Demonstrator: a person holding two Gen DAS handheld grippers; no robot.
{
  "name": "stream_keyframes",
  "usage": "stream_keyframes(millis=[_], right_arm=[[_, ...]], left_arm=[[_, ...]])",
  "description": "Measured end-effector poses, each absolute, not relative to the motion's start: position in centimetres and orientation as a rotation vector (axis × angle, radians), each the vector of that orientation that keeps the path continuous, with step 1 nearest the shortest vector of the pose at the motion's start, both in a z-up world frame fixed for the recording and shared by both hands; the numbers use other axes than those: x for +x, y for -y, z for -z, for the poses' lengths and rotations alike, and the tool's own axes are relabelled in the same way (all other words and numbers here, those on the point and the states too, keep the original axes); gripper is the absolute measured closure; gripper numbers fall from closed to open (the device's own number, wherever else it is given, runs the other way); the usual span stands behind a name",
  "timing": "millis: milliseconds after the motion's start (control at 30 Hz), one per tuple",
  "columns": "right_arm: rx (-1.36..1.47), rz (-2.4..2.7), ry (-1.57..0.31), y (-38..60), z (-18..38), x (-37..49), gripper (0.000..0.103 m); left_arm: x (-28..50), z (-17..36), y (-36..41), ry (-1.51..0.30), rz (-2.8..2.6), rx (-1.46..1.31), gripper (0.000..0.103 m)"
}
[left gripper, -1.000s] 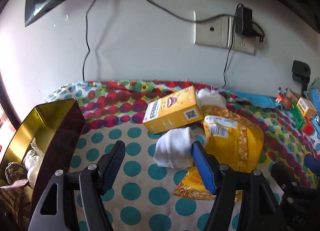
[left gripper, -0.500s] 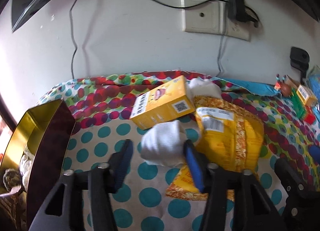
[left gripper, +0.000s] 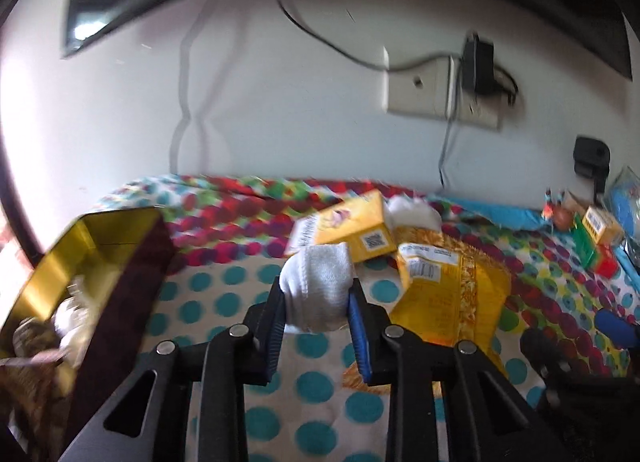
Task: Organize objects
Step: 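Grasp a white sock on the bedspread with the left tool, then carry the sock toward the gold tin with left tool while right tool grasps yellow snack bag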
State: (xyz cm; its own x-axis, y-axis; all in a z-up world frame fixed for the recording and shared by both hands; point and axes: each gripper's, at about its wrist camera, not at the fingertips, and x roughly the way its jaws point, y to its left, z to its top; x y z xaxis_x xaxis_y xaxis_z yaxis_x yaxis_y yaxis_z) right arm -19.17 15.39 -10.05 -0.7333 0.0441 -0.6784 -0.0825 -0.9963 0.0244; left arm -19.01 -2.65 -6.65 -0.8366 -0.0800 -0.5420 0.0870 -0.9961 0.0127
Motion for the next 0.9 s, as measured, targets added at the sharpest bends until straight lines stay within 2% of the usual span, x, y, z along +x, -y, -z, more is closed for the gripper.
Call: stream_keyframes(millis=[267,533,733,900], right_arm=[[-1.124,-2.87,-0.049,-14.9,10.1,-19.3,0.0],[-1.16,-2.895,-0.026,-14.6,10.3,-19.6,0.0],[-1.139,-2.932,0.114,-12.5,9.9,-19.5,0.0],[-1.132,-2.972,0.121,-10.8,9.2,-20.3,0.0]], left_arm=[[-13.3,5.9,4.9,-0.029,2.911,0.784,0.074],[-12.5,6.0,4.9,-0.021,2.917,0.768,0.074],[-12.3,6.0,6.8,-0.163,2.904,0.759,0.074],[-11.8,5.7,5.9,-0.105,2.927,0.717,0.074]])
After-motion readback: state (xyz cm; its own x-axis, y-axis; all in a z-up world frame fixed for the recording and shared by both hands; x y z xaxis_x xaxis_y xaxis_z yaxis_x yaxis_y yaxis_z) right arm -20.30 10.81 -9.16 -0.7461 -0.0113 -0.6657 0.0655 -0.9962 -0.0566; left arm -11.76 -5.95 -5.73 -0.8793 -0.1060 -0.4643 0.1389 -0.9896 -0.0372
